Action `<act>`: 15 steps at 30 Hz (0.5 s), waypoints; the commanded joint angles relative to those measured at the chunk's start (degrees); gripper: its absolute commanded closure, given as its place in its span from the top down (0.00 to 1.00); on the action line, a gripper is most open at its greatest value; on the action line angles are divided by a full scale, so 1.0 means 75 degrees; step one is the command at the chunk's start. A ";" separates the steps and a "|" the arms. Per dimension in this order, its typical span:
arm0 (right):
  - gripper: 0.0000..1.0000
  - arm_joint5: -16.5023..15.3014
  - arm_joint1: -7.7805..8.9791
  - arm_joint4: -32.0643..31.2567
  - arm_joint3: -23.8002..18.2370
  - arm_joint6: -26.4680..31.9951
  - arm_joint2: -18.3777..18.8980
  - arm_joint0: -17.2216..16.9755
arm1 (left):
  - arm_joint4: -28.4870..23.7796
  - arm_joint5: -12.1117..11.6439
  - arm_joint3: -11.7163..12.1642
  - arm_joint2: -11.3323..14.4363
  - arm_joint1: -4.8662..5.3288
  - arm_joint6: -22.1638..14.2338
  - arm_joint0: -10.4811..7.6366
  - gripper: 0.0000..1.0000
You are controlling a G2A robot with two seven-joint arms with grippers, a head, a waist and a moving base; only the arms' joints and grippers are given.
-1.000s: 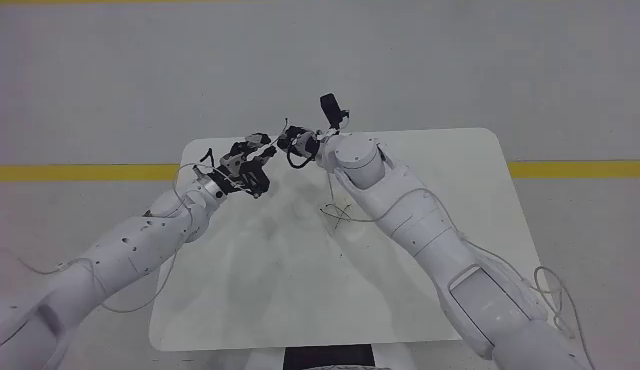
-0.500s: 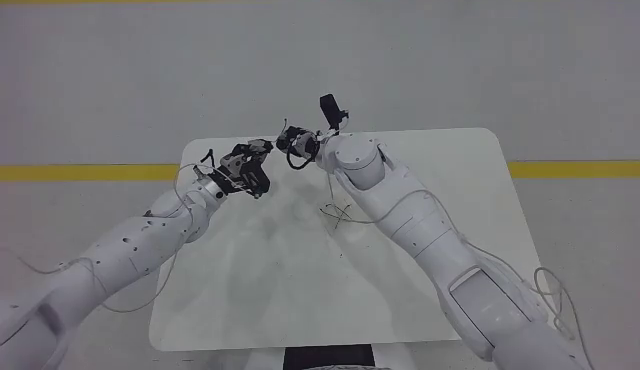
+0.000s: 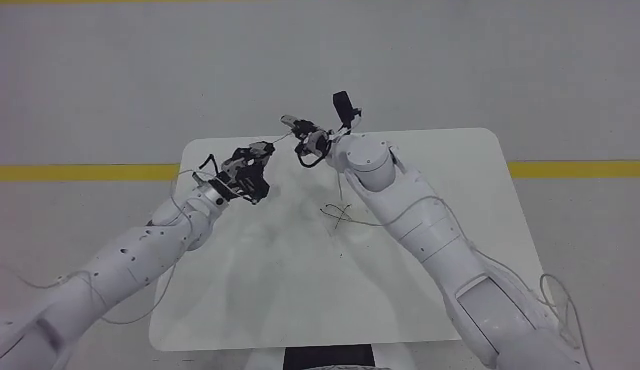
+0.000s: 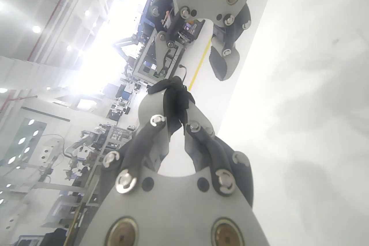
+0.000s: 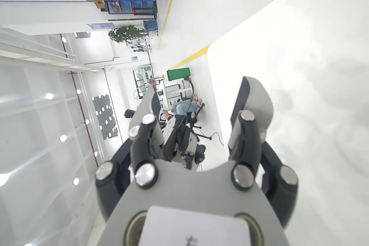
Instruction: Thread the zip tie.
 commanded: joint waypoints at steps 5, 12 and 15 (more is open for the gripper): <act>1.00 -0.0458 0.0293 -0.0670 -0.0621 -0.0111 0.0676 -0.0616 | -0.1119 -0.0800 -0.0001 -0.0557 0.0089 0.0711 0.0332 0.00; 1.00 -0.0865 0.0420 -0.0820 -0.0897 0.0094 0.1013 -0.0927 | -0.2685 -0.3104 0.0049 -0.1081 0.0186 0.1678 0.0661 0.00; 1.00 -0.0865 0.0420 -0.0820 -0.0897 0.0094 0.1013 -0.0927 | -0.2733 -0.3412 0.0137 -0.1142 0.0202 0.1751 0.0644 0.00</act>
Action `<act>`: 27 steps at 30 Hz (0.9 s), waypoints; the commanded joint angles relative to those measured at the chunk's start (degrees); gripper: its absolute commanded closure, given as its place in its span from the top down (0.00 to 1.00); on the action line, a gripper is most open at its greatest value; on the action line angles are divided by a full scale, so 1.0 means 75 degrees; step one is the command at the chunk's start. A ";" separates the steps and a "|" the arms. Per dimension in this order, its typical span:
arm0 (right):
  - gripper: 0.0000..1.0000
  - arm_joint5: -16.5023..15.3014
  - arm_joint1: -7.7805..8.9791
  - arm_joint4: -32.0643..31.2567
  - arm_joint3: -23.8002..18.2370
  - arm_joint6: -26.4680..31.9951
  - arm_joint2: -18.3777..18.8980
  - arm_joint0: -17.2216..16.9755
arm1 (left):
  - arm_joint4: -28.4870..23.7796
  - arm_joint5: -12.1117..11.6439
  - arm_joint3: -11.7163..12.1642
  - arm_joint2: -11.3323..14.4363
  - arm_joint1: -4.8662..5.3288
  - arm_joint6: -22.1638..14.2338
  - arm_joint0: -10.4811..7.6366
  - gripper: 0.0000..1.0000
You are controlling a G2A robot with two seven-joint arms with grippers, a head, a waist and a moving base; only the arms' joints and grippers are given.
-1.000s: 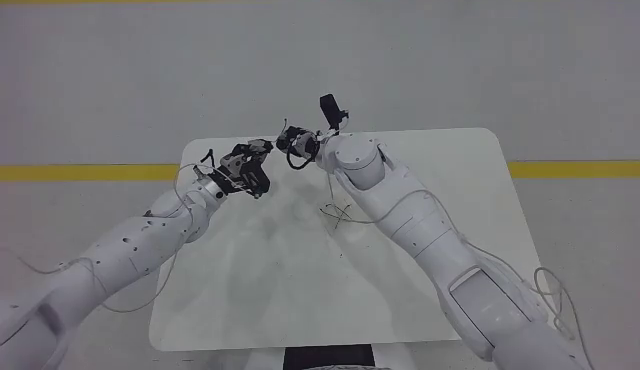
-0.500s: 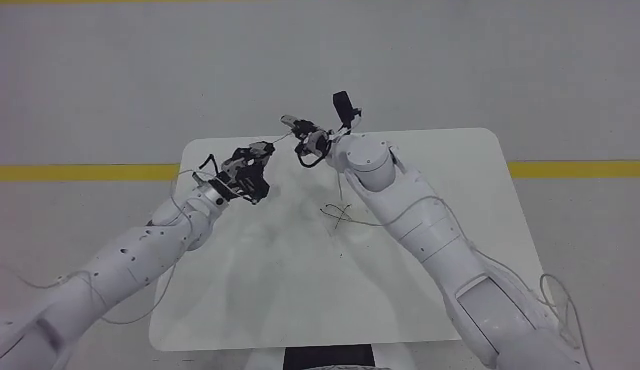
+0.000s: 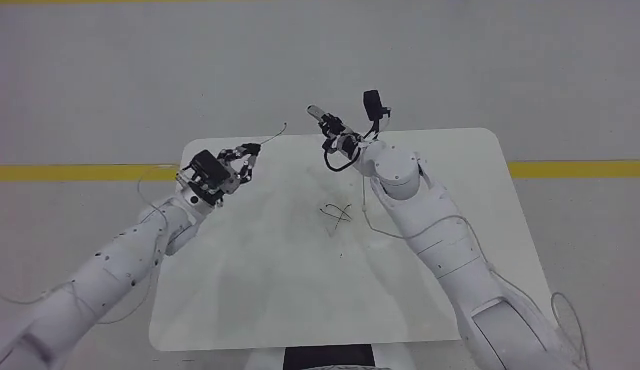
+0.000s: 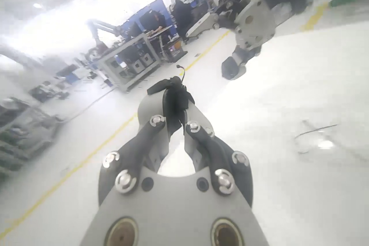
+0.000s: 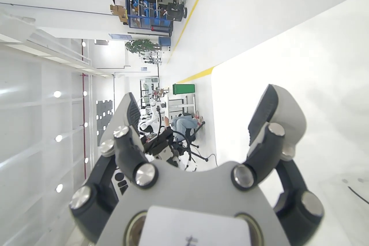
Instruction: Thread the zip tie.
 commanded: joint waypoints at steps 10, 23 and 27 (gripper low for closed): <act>1.00 0.0001 0.0000 0.0000 0.0000 -0.0001 0.0000 0.0000 | -0.0483 -0.0152 0.0022 -0.0076 -0.0022 -0.0197 0.0057 0.00; 1.00 -0.1430 0.0238 -0.0108 0.0451 0.1514 0.0506 -0.0087 | -0.5221 -0.1567 -0.1036 0.0443 0.0595 -0.2040 0.0001 0.00; 1.00 -0.2084 0.0230 0.0167 0.0789 0.2087 0.0440 0.0040 | -0.6138 -0.1567 -0.1394 0.0776 0.0854 -0.2233 -0.0133 0.00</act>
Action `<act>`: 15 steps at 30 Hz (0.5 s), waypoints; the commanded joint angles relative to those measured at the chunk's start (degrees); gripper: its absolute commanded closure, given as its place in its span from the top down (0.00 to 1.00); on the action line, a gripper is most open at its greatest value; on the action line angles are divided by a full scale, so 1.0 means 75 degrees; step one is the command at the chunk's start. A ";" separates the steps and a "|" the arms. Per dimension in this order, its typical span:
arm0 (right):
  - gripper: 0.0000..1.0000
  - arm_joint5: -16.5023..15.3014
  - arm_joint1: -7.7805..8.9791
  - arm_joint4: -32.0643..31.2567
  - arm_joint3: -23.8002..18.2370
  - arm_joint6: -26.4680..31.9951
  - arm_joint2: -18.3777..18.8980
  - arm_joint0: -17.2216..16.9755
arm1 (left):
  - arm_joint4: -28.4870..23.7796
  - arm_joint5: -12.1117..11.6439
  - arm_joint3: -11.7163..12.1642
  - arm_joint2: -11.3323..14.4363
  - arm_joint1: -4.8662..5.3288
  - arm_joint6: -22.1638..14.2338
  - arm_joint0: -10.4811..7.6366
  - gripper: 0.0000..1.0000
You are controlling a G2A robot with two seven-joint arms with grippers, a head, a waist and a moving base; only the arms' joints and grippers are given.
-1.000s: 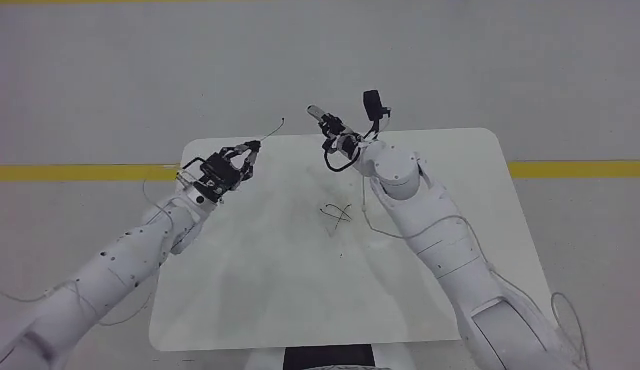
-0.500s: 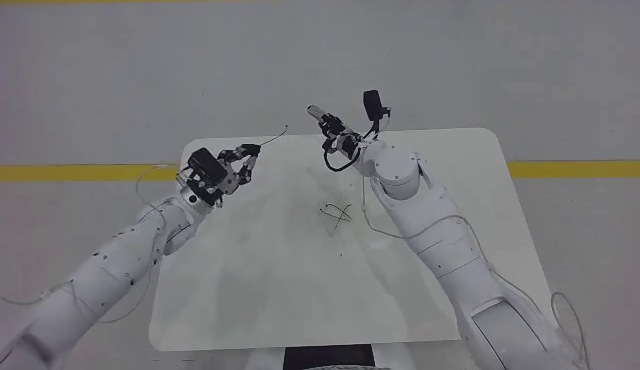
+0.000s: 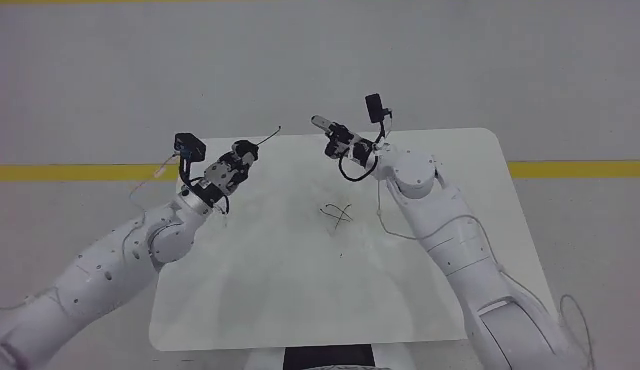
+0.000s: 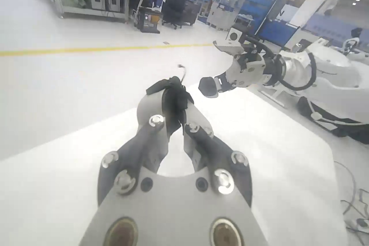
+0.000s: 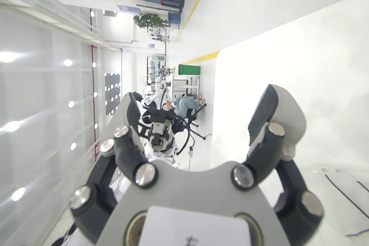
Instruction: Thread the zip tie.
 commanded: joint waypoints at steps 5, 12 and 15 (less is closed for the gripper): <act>1.00 -0.0228 -0.0018 0.0083 0.0105 0.0176 -0.0079 0.0048 | -0.1143 0.0001 -0.0394 0.0253 0.0204 -0.0215 -0.0135 0.00; 1.00 -0.0235 -0.0012 0.0105 0.0096 0.0132 -0.0059 -0.0014 | -0.1690 0.0001 -0.0535 0.0222 0.0170 -0.0401 -0.0047 0.00; 1.00 -0.0503 0.0051 0.0399 0.0154 0.0637 0.0126 -0.0076 | -0.2517 0.0001 -0.0525 0.0049 0.0160 -0.1040 -0.0028 0.00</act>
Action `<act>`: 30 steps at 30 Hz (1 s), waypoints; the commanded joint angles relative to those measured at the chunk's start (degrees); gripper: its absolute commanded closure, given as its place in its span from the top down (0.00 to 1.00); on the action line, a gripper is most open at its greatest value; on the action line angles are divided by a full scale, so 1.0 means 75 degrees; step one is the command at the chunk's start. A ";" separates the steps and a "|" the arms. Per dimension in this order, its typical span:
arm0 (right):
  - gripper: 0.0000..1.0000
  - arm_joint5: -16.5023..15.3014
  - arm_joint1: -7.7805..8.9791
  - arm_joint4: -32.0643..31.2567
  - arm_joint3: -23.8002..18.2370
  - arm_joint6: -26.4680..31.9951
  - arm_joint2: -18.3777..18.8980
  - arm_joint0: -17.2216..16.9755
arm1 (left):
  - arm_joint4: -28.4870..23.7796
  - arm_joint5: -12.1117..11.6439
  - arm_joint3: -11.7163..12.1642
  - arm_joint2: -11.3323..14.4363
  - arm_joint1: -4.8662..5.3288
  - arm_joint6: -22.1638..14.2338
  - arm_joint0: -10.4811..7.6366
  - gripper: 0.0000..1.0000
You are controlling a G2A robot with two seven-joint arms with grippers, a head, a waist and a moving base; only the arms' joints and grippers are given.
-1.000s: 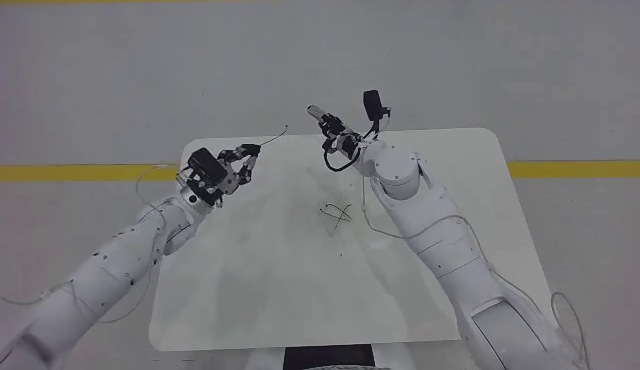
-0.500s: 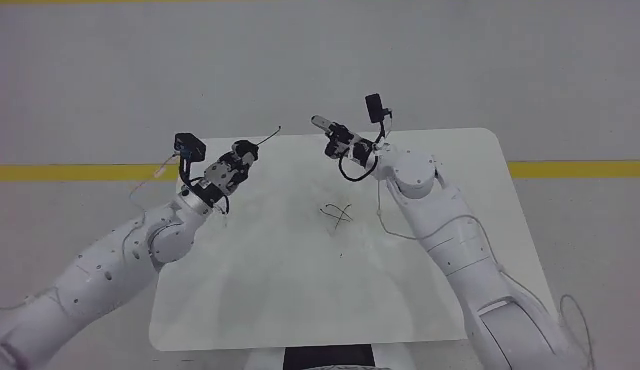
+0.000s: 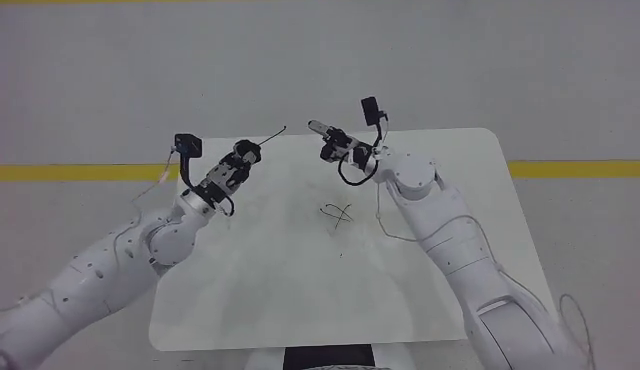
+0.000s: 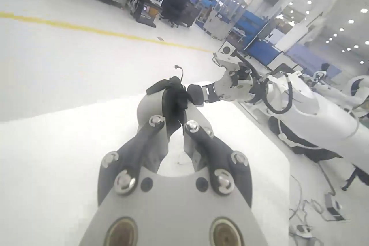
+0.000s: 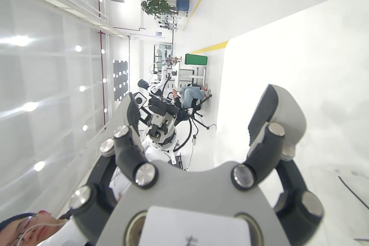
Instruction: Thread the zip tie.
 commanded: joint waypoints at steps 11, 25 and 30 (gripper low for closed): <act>1.00 -0.0740 0.0125 0.0758 0.0643 0.1253 0.0308 0.0192 | -0.3261 0.0000 -0.0276 -0.1387 -0.0002 -0.2581 0.0309 0.00; 1.00 -0.1050 0.0077 0.1179 0.1243 0.1637 0.0039 0.0543 | -0.7157 0.0000 0.1253 -0.4794 -0.1165 -0.9376 0.1113 0.00; 1.00 -0.1050 0.0077 0.1461 0.1348 0.1784 0.0053 0.0552 | -0.7458 0.0000 0.2044 -0.5891 -0.1806 -1.1362 0.1389 0.00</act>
